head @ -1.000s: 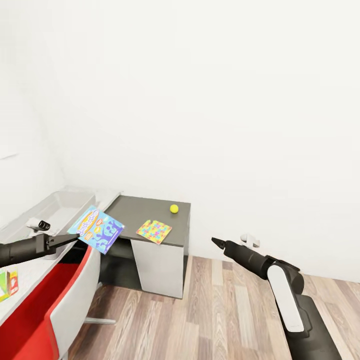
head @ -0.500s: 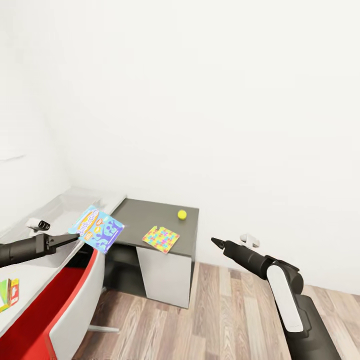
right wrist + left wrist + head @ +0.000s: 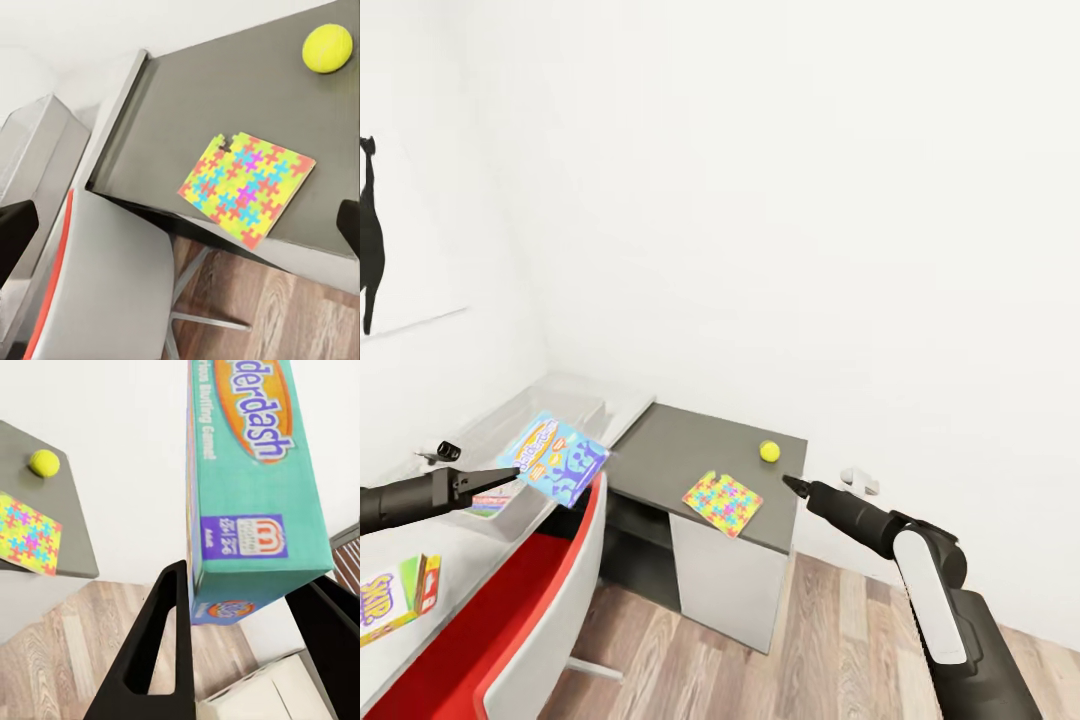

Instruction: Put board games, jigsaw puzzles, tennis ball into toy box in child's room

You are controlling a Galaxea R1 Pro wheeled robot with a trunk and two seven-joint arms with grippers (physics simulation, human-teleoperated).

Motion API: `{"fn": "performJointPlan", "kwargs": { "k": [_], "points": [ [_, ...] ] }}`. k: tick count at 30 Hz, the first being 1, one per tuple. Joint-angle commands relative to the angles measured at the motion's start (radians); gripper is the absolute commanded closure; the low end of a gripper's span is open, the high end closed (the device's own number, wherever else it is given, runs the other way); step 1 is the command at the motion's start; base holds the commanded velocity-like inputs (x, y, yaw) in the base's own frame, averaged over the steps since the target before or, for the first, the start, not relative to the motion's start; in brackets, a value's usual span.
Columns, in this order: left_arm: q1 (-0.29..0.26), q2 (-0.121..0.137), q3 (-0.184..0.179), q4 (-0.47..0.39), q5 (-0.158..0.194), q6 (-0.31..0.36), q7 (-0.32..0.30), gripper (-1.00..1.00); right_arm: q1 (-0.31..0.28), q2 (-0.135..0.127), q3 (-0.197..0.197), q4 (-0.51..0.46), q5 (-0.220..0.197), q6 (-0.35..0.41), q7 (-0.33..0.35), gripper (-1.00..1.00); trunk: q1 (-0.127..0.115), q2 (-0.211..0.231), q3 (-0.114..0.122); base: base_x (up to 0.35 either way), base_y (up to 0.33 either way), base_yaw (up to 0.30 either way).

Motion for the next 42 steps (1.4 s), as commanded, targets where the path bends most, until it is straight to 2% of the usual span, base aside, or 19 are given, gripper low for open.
{"fn": "performJointPlan", "kwargs": {
  "k": [1,24,33,42],
  "points": [
    [-0.001,0.000,0.000,0.000,0.001,0.010,-0.004,1.00,-0.001,0.001,-0.003,-0.001,0.002,0.006,0.004,-1.00,0.001,-0.002,-0.002,0.271,0.107,0.289],
    [-0.001,0.000,-0.001,0.000,0.001,0.010,-0.004,1.00,-0.001,-0.001,-0.002,-0.005,0.002,0.007,0.008,-1.00,0.001,-0.002,-0.002,0.137,0.023,0.289],
    [-0.001,-0.004,-0.003,0.000,0.002,0.010,-0.004,1.00,-0.003,-0.003,-0.007,-0.014,0.000,0.031,0.008,-1.00,0.001,-0.002,-0.007,0.116,0.000,0.275],
    [-0.001,-0.018,-0.002,0.000,0.001,0.010,-0.004,1.00,-0.001,-0.005,-0.014,-0.013,-0.002,0.045,0.009,-1.00,0.001,-0.002,-0.010,0.119,0.000,0.074]
  ]
}}
